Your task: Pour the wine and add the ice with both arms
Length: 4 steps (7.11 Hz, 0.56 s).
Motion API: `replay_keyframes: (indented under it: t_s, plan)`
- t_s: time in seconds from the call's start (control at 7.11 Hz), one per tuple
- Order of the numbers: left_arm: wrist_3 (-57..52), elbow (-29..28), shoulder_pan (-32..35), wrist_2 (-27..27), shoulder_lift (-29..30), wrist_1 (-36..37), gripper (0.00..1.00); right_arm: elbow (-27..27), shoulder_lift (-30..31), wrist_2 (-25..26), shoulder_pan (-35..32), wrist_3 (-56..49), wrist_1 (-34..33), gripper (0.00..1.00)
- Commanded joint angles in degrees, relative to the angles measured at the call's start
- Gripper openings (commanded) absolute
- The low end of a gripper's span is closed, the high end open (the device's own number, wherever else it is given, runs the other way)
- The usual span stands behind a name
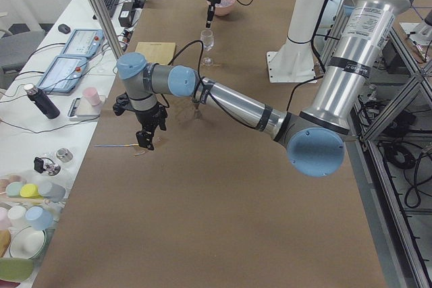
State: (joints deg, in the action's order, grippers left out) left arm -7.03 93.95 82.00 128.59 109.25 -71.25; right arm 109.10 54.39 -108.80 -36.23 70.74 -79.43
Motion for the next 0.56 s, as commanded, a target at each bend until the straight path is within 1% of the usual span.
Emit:
replay_keyframes:
  t_s: [0.0,0.14,0.28,0.42]
  plan:
    - [0.00,-0.26,0.00,-0.09,0.00,-0.03,0.99,-0.47,-0.60,0.51,0.01,-0.08,0.07,0.00]
    - [0.00,-0.35,0.00,-0.09,0.00,-0.03,0.99,-0.47,-0.69,0.52,0.01,0.01,0.07,0.00]
    - [0.09,-0.35,0.00,-0.09,-0.09,-0.03,0.99,-0.56,-0.69,0.52,0.01,0.01,0.15,0.58]
    - [0.00,-0.35,0.00,-0.09,0.00,-0.03,0.99,-0.65,-0.69,0.52,0.01,-0.16,0.07,1.00]
